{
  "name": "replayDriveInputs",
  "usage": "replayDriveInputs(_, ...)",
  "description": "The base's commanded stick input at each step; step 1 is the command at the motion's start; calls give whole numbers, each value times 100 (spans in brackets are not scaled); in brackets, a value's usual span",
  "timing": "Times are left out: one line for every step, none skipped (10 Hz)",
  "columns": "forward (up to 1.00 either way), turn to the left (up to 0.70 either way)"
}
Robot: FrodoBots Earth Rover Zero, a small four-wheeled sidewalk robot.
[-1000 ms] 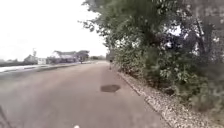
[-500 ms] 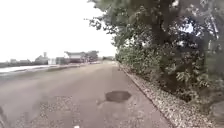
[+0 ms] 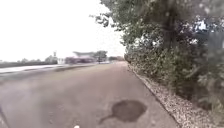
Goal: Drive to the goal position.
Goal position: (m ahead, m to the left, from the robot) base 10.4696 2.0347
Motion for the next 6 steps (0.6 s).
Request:
replayDriveInputs(100,-10)
replayDriveInputs(100,-10)
replayDriveInputs(100,-10)
replayDriveInputs(100,-10)
replayDriveInputs(100,-10)
replayDriveInputs(100,-10)
